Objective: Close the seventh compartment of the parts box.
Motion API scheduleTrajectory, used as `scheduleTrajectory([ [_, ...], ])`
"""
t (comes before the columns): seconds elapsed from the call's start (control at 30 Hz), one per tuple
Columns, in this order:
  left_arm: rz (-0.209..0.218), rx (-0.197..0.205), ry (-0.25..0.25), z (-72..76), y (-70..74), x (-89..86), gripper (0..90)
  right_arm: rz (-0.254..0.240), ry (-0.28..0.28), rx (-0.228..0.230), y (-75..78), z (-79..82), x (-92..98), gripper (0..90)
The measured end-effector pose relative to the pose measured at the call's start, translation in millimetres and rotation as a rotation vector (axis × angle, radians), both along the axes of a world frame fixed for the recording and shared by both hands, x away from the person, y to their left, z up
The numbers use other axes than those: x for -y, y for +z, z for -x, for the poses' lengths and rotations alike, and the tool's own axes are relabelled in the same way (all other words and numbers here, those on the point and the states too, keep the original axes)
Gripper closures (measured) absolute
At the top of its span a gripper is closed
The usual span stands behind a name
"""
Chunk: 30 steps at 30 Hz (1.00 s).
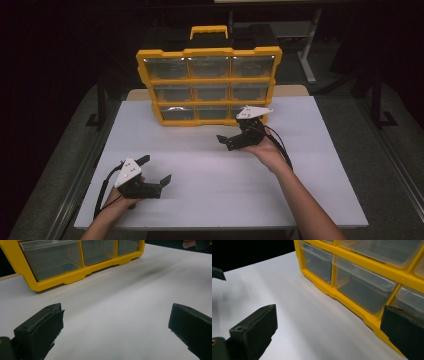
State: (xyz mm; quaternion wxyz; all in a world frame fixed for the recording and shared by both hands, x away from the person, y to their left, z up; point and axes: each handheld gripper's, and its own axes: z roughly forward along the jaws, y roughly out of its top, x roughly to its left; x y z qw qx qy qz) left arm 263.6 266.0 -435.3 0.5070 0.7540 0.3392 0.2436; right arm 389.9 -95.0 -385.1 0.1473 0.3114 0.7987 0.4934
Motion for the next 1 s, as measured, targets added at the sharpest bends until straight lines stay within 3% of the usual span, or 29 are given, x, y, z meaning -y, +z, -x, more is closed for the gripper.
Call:
scheduleTrajectory([
  [0.3, -0.007, 0.008, -0.005, -0.3, 0.1, 0.6, 0.0, -0.013, -0.012, 0.007, -5.7, 19.5, 17.5, 0.4],
  [0.57, 0.019, 0.0, 0.008, 0.4, 0.0, 0.7, 0.0, -0.012, -0.022, 0.004, -7.6, 34.3, 30.4, 0.4],
  [0.67, 0.018, 0.002, 0.008, 0.9, 0.2, 0.7, 0.0, -0.033, -0.037, 0.018, -8.6, 43.2, 39.1, 0.4],
  [0.7, -0.005, 0.008, 0.0, 0.3, 0.8, -0.9, 0.0, -0.034, -0.039, 0.021, -8.8, 45.6, 41.5, 0.4],
  [1.0, -0.009, 0.006, -0.004, 0.5, 0.9, -0.2, 0.0, -0.051, -0.059, 0.029, -12.8, 66.2, 63.2, 0.4],
])
